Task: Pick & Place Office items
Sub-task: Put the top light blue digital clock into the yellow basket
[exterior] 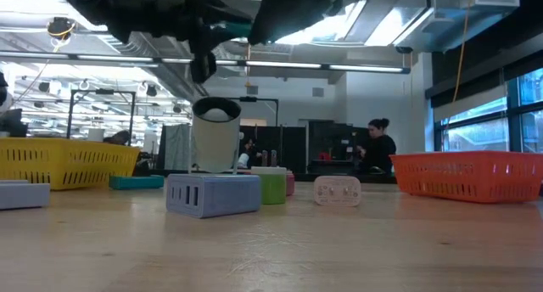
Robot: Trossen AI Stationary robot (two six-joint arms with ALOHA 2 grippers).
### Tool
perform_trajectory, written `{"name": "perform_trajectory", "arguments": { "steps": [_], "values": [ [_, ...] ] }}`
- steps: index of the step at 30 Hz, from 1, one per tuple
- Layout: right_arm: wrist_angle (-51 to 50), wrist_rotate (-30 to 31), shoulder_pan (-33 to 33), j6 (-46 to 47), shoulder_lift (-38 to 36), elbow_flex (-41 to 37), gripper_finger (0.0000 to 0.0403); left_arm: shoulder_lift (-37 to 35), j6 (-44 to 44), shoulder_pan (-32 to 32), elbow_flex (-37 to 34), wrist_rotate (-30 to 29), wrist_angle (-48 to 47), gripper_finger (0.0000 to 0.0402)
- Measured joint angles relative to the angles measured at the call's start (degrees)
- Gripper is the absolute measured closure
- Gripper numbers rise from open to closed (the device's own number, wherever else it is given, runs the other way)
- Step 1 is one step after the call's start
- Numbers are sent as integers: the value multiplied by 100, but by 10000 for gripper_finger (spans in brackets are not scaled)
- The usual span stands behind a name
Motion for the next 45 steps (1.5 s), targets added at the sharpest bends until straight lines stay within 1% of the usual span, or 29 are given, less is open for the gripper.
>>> {"name": "perform_trajectory", "arguments": {
  "steps": [4,7,9,11,13,15,17,20,23,25,28,30,32,37,40,45],
  "values": [
    [-3,233,88,0,-214,0,122,-645,384,254,2,32,-579,341],
    [-18,336,147,-4,-451,0,126,-1282,735,337,2,34,-1307,341],
    [-79,266,140,81,-695,0,129,-1783,956,335,2,9,-1783,341],
    [-238,-27,69,331,-993,0,131,-2309,1142,297,2,-166,-2221,341],
    [-407,-200,0,577,-1284,0,134,-2868,1284,208,2,-449,-2674,341],
    [-580,-235,-40,703,-1583,0,138,-3413,1445,89,2,-808,-3144,341],
    [-603,-242,-59,726,-1851,0,144,-3896,1531,-85,-30,-1276,-3527,341],
    [-585,-287,-56,648,-2308,-144,153,-4509,1440,-400,-295,-1862,-3874,341],
    [-538,-339,-106,682,-2908,-557,158,-5060,1230,-717,-788,-2389,-3961,341],
    [-410,-401,-150,813,-3364,-987,158,-5423,1212,-881,-1083,-2660,-4002,341],
    [68,-697,-200,928,-4065,-1796,159,-5922,1098,-1035,-1362,-2869,-4033,341],
    [579,-1065,-223,909,-4508,-2385,159,-6187,1047,-1115,-1468,-2864,-4095,341],
    [1080,-1240,-239,898,-4895,-2972,159,-6382,931,-1171,-1502,-2878,-4243,341],
    [2225,-1442,-293,859,-5544,-4206,159,-6552,488,-1252,-1504,-3198,-5179,341],
    [2778,-1643,-354,794,-5671,-4646,159,-6528,208,-1283,-1506,-3252,-5545,341],
    [2915,-1662,-408,723,-5687,-4903,159,-6457,21,-1397,-1506,-3293,-5916,341]
  ]
}}
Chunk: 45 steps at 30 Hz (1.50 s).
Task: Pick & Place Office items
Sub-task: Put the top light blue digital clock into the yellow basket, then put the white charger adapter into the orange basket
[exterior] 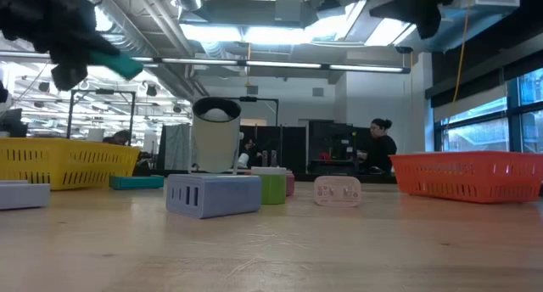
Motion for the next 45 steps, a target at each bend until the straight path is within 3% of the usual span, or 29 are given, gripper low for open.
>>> {"name": "perform_trajectory", "arguments": {
  "steps": [12,28,36,45],
  "values": [
    [53,-91,1,-2,0,-60,159,469,-1513,-322,-2,-38,-1583,341],
    [54,-110,0,-75,134,-59,159,2050,-2943,-616,-2,5,-1548,336],
    [48,-111,-1,-133,270,-59,159,2605,-3067,-616,0,-102,-1472,298],
    [49,62,0,31,483,-59,159,2611,-2831,-602,0,-132,-965,226]
  ]
}}
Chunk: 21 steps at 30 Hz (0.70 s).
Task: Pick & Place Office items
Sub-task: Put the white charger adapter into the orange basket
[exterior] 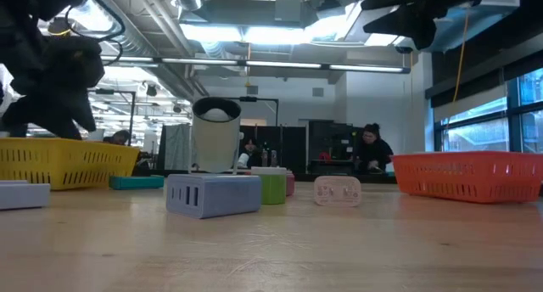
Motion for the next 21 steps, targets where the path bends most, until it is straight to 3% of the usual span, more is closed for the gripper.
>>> {"name": "perform_trajectory", "arguments": {
  "steps": [6,12,16,21],
  "values": [
    [1,137,1,-28,33,0,159,0,193,0,2,-99,277,191],
    [-19,154,-1,-97,33,0,159,-14,334,0,2,-136,567,190],
    [-14,200,1,-455,38,0,159,-153,681,3,5,-76,1249,192],
    [5,1028,-1,-718,117,0,159,-354,1370,4,403,-124,1688,190]
  ]
}}
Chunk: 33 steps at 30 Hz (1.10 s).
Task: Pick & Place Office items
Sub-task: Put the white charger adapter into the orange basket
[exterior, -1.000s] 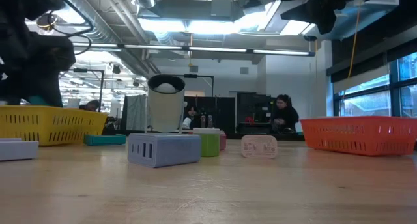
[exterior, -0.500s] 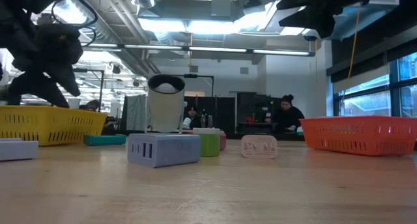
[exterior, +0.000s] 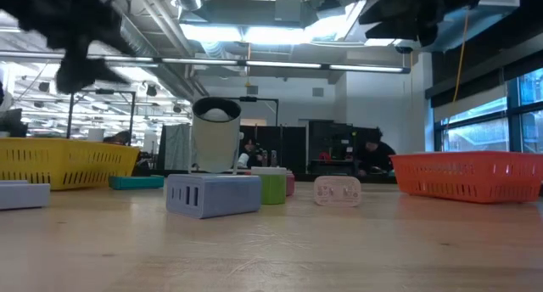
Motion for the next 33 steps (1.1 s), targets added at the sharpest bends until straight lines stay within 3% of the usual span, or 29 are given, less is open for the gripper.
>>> {"name": "perform_trajectory", "arguments": {
  "steps": [6,13,20,33],
  "values": [
    [-30,193,-5,-20,82,75,156,-50,1385,0,553,-15,497,196],
    [-417,124,-5,52,670,561,118,-44,1909,0,675,-20,490,197],
    [-688,-354,-5,469,1757,980,109,-44,1917,0,675,-21,491,201],
    [-697,-1820,-7,1711,3752,1354,106,-22,2064,0,673,160,756,197]
  ]
}}
